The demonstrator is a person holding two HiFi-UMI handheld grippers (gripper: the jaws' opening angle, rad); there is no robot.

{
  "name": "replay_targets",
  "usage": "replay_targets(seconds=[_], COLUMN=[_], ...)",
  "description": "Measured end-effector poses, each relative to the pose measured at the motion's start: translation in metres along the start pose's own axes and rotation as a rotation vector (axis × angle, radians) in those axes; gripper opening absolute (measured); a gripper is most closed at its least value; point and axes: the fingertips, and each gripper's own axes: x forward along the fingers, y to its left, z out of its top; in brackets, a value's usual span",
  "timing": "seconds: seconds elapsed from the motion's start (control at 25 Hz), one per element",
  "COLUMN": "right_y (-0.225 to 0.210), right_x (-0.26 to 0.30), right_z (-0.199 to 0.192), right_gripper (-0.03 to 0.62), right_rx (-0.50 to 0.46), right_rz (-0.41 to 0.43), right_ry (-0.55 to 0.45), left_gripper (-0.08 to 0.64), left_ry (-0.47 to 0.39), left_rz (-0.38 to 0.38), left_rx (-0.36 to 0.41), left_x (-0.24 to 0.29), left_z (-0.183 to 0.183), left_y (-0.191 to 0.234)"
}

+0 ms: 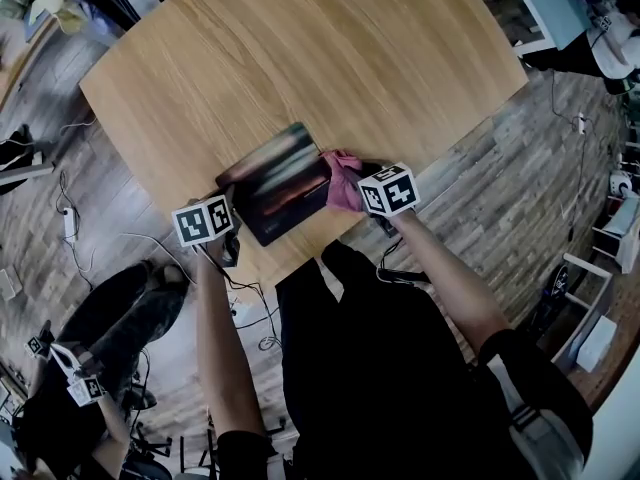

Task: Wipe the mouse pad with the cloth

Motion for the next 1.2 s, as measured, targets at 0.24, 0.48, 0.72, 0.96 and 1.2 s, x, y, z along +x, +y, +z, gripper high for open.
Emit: replay_targets(seconds=[0.24,0.48,0.72,0.96,1.2], right_y=[0.010,0.026,0.040,0.055,0.070], right_x=[-0.013,-0.019,-0.025,-0.036,-0.062], right_z=[0.020,0.034,0.049,0.062,0.075], right_gripper=[0.063,0.063,0.063,0.063,0.063], right_rx=[-0.043,-0.058,-0.072,-0.085,-0.098], right_rz=[-0.002,0.020,0.045,0.070,0.104], right_ry=[-0.073,-0.110,-0.146,-0.191,-0.261], left_gripper=[0.023,0.024,0.025,0.025,0.023], left_ry=[-0.030,-0.085,-0.192,-0.330,-0.494], left_rz=[0.050,0.070,0.068,0.081,0.119], left_rx=[-0.016,-0.043,-0.119,-0.094,-0.078], left_x=[0.000,-0.002,-0.012,-0.041,-0.091], left_z=[-0.003,-0.002,0.005,0.027,0.038], left_y=[0.000,-0.001,-0.004,-0.021,-0.052])
